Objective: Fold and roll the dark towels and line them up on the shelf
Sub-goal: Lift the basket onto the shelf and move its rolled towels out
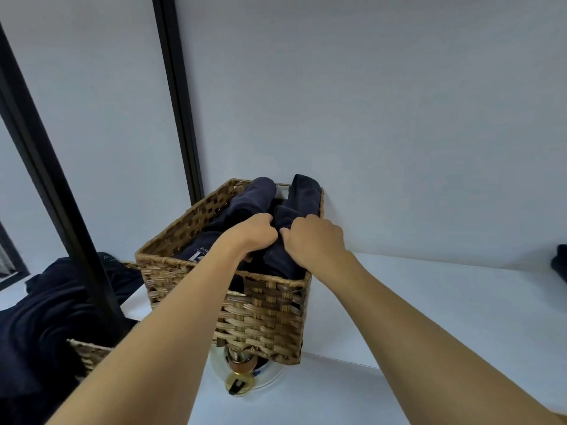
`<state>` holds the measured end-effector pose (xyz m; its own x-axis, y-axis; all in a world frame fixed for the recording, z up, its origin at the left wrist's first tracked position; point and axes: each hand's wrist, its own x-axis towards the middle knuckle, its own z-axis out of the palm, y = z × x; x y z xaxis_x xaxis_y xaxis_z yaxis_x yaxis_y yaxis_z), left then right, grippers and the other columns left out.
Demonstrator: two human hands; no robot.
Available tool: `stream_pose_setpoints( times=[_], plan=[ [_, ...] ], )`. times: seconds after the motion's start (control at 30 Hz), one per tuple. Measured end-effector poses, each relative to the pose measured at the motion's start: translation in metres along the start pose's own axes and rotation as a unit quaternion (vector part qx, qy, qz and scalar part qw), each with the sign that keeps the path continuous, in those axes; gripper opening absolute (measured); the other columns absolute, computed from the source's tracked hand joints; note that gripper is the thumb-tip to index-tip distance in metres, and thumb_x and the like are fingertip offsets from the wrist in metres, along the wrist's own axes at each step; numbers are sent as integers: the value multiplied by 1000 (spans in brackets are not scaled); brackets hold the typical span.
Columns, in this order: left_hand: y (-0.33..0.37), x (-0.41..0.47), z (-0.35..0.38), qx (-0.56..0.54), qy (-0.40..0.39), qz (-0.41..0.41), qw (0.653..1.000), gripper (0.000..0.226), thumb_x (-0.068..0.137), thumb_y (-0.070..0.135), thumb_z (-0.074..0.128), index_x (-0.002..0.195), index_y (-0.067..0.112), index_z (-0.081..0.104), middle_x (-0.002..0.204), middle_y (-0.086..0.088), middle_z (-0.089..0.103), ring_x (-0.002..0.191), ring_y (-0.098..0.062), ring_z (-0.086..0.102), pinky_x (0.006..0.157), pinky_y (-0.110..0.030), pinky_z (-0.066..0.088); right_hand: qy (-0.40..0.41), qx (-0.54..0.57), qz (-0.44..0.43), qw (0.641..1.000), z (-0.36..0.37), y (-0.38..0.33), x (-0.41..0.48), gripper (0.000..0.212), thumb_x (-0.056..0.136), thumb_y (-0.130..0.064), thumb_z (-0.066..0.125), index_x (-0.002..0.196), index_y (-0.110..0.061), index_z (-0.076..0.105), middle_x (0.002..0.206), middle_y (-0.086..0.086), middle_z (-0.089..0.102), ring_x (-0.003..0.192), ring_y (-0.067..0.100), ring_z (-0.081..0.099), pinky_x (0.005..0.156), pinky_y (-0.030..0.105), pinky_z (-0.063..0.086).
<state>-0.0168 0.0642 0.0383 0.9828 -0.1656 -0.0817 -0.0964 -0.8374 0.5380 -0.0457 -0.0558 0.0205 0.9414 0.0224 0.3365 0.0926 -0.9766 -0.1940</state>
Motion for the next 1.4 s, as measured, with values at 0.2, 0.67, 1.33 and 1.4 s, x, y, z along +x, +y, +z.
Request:
stream_pose_setpoints(
  times=[0.2, 0.67, 1.33, 1.4],
  plan=[
    [49, 2, -20, 109, 112, -3, 988, 39, 91, 8, 52, 130, 4, 47, 112, -16, 58, 103, -33, 57, 84, -42, 52, -93, 228, 14, 969, -32, 31, 11, 36, 96, -32, 52, 67, -10, 49, 65, 4, 52, 60, 20, 52, 55, 30, 40],
    [308, 61, 233, -291, -102, 122, 943, 37, 96, 17, 49, 132, 13, 53, 122, -10, 62, 103, -31, 64, 73, -34, 56, 88, 284, 332, 895, -84, 367, -28, 34, 95, -13, 51, 127, -15, 59, 122, 7, 63, 106, 24, 63, 91, 39, 54],
    [466, 112, 424, -333, -217, 11, 917, 58, 93, 46, 51, 140, 12, 41, 130, -11, 56, 116, -28, 56, 101, -42, 47, 99, 403, 529, 740, -26, 580, -71, 64, 95, -41, 54, 146, -10, 32, 133, 13, 54, 109, 29, 58, 84, 44, 53],
    [457, 117, 406, -323, -188, 24, 927, 53, 91, 45, 55, 132, 12, 47, 123, -9, 60, 109, -26, 59, 95, -40, 50, 101, 481, 518, 700, -31, 562, -66, 49, 91, -38, 60, 132, -14, 49, 120, 6, 64, 96, 20, 62, 63, 33, 50]
  ],
)
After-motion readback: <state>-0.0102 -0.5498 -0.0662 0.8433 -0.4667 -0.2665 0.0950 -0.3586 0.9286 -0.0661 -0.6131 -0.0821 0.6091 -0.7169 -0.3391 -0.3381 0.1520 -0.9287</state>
